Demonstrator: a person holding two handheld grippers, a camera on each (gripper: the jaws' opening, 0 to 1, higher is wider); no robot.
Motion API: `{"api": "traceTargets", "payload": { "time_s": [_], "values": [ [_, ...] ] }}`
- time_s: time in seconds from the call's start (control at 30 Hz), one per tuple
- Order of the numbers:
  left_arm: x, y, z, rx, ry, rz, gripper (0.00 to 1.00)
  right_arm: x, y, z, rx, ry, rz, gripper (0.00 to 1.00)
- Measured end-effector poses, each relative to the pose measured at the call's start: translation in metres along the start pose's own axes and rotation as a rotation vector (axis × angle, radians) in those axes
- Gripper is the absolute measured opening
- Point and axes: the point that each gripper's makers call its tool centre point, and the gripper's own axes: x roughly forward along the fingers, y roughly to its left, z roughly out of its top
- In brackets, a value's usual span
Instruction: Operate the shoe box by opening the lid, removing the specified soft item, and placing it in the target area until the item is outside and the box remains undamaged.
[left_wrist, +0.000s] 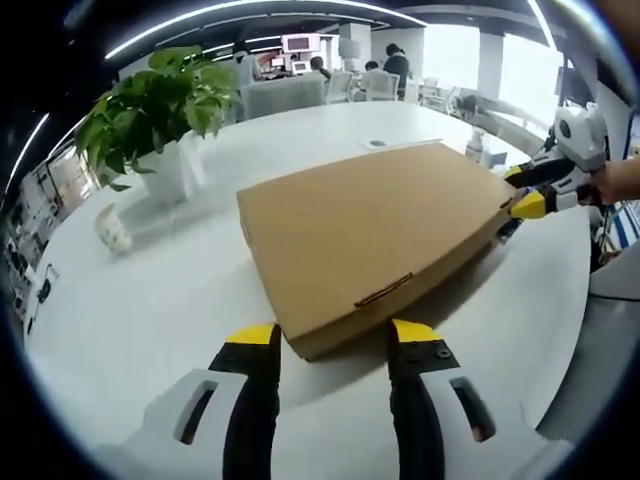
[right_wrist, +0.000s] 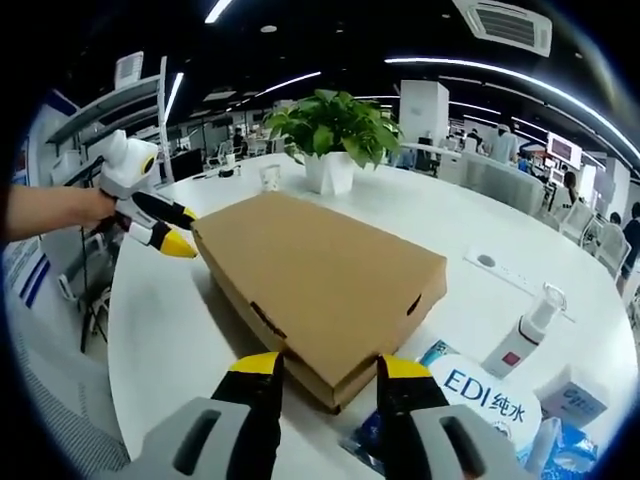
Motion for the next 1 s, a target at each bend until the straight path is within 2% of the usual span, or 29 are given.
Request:
{"api": "traceTargets", "payload": {
  "time_s": [0.3,0.57,0.73,1.0],
  "values": [
    [-0.01,-0.002,0.001,-0.022,-0.007,0.006,0.45,-0.009,-0.003,0.004,0.018,-0.025,-0.009,0.38],
    [-0.021,-0.008,0.005,-0.019,-0.03,0.021,0.52,-0.021,0.003,0.007,0.009,-0.051,0.0,0.45],
    [-0.031,-0.015,0.015,-0.046,-0.085,0.029,0.57,-0.033,0.004,0.009,-0.025,-0.065,-0.014,0.54],
    [-0.043,-0.031,0.026,-0.043,-0.135,0.03,0.64,-0.052,-0.004,0.002,-0.01,-0.061,-0.048,0.68]
  ]
}}
